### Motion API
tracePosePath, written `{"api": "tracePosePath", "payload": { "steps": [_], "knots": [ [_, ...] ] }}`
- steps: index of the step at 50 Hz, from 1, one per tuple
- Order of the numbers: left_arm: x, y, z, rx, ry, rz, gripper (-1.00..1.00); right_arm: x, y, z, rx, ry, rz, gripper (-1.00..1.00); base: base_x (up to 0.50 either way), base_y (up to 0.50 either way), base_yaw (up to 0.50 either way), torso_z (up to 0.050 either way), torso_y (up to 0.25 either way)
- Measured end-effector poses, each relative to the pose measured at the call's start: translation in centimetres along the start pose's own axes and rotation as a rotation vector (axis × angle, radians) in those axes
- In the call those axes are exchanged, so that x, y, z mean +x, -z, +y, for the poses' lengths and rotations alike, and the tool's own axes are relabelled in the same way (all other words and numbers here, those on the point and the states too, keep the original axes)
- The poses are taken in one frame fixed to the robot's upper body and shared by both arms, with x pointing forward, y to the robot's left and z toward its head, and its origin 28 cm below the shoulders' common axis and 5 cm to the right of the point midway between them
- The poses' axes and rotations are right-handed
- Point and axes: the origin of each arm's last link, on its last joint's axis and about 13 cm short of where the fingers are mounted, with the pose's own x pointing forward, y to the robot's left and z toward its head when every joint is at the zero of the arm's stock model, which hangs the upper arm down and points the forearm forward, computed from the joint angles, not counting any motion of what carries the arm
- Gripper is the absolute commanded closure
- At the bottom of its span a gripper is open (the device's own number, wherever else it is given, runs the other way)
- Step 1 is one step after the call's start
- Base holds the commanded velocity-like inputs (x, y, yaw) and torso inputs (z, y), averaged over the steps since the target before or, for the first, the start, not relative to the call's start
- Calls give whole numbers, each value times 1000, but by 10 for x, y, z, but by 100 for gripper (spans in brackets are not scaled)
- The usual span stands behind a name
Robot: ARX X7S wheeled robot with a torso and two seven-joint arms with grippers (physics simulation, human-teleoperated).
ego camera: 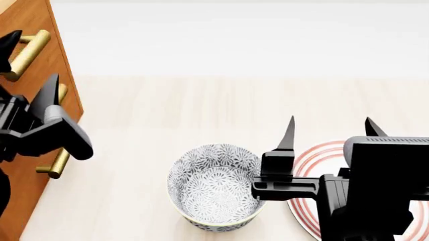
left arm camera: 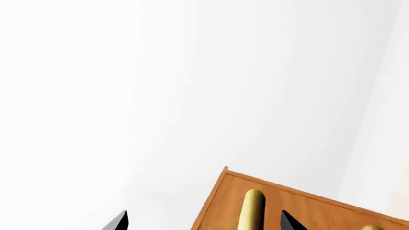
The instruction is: Open the top drawer of the cabinet.
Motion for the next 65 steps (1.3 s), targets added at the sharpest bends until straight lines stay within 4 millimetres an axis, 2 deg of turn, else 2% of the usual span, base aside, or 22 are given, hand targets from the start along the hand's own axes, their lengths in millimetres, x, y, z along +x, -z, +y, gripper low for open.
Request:
{"api": "tracePosePath", "payload": {
  "steps": [11, 29, 55, 56, 65],
  "knots": [
    [2, 10, -3, 50, 7, 42, -100, 0, 1, 0, 1, -1, 0, -100, 0, 0, 0, 0, 0],
    [21, 19, -18, 105, 33, 85, -100, 0, -1, -1, 4, 1, -6, -100, 0, 0, 0, 0, 0],
    [26, 12, -21, 151, 55, 126, -100, -1, -1, 0, 2, 0, -6, -100, 0, 0, 0, 0, 0],
    [26, 11, -21, 151, 55, 127, 100, -1, 0, 0, 2, 0, -6, -100, 0, 0, 0, 0, 0],
    [22, 11, -17, 123, 64, 142, 100, -1, 0, 0, -1, 0, -5, -100, 0, 0, 0, 0, 0]
  ]
}}
